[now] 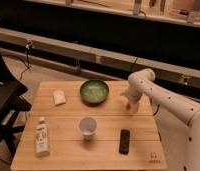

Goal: Place the pepper on the white sponge

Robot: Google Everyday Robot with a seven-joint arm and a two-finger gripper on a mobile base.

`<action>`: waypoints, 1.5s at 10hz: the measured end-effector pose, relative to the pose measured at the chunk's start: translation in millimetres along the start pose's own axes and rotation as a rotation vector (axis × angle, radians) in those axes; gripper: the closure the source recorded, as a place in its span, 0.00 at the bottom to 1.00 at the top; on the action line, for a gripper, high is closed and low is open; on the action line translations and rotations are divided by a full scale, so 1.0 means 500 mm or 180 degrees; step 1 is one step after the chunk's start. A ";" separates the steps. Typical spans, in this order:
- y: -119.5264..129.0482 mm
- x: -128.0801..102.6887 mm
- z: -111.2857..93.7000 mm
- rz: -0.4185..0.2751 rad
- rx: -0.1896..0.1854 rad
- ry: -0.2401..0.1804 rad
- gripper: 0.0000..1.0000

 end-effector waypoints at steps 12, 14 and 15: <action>-0.032 0.063 0.007 0.0025 0.0037 0.0261 0.20; -0.034 0.080 0.018 0.0060 -0.0021 0.0328 0.20; -0.033 0.091 0.027 0.0095 -0.0061 0.0368 0.20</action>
